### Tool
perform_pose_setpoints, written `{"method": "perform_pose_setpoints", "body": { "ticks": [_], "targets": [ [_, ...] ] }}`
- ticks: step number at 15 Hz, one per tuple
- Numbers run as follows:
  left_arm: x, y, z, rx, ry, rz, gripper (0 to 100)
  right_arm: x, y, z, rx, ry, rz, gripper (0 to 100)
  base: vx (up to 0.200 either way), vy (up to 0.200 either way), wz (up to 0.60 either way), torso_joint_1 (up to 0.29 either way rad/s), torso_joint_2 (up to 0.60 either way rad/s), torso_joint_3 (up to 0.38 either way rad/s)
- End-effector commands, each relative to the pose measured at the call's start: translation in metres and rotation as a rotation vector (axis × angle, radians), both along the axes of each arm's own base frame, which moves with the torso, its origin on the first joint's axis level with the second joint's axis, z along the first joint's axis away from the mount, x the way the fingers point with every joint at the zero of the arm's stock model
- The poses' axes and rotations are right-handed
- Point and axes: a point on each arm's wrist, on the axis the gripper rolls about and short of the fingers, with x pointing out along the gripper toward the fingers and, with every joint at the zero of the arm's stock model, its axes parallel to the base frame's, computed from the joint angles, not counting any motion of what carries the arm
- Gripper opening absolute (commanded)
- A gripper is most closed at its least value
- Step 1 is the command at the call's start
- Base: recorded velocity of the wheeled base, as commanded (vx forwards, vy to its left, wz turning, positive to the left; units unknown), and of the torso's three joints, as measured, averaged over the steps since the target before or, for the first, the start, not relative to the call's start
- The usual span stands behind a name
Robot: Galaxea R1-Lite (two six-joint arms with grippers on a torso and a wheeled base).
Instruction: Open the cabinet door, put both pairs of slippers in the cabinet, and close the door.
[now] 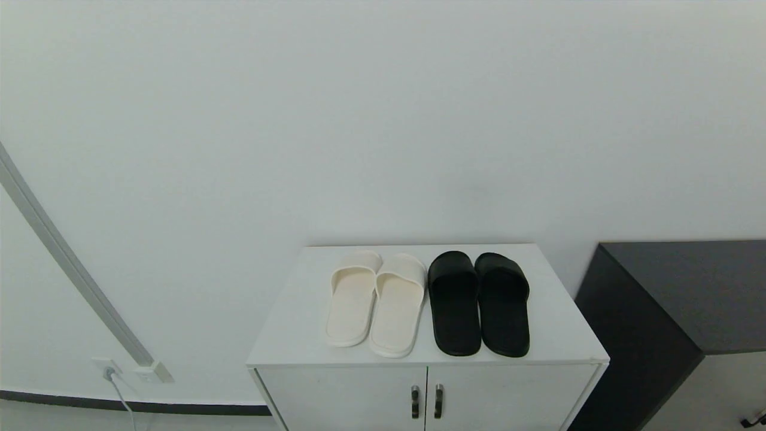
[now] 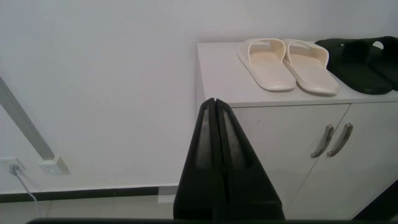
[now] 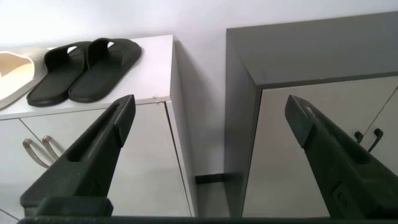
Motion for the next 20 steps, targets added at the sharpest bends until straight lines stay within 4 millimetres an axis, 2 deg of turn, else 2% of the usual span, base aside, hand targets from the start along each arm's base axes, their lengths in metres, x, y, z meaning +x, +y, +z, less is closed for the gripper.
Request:
{"method": "perform_pose_setpoints", "body": {
  "ticks": [1, 14, 15, 16, 17, 19, 20],
  "targets": [
    [0.000, 0.000, 0.000, 0.000, 0.000, 0.000, 0, 0.000, 0.000, 0.000, 0.000, 0.001, 0.000, 100, 0.000, 0.000, 0.00, 0.000, 0.00, 0.000],
    [0.000, 0.000, 0.000, 0.000, 0.000, -0.005, 0, 0.000, 0.000, 0.000, -0.005, 0.002, 0.000, 100, 0.000, 0.000, 0.00, 0.000, 0.00, 0.000],
    [0.000, 0.000, 0.000, 0.000, 0.000, -0.007, 0, -0.012, -0.001, 0.056, 0.034, -0.137, 0.025, 100, 0.000, 0.000, 0.00, 0.000, 0.00, 0.000],
    [0.000, 0.000, 0.000, 0.000, 0.001, -0.007, 0, -0.009, -0.002, 0.072, 0.056, -0.072, 0.086, 100, 0.000, 0.000, 0.00, 0.000, 0.00, 0.000],
    [0.000, 0.000, 0.000, 0.000, 0.000, -0.007, 0, -0.001, -0.002, 0.073, 0.052, 0.024, 0.117, 100, 0.000, 0.000, 0.00, 0.000, 0.00, 0.000],
    [0.000, 0.000, 0.000, 0.000, 0.000, -0.007, 0, 0.022, 0.001, 0.060, 0.042, 0.209, 0.152, 100, 0.000, 0.000, 0.00, 0.000, 0.00, 0.000],
    [0.000, 0.000, 0.000, 0.000, 0.000, -0.007, 0, 0.032, 0.002, 0.059, 0.041, 0.246, 0.184, 100, 0.000, 0.000, 0.00, 0.000, 0.00, 0.000]
  ]
}}
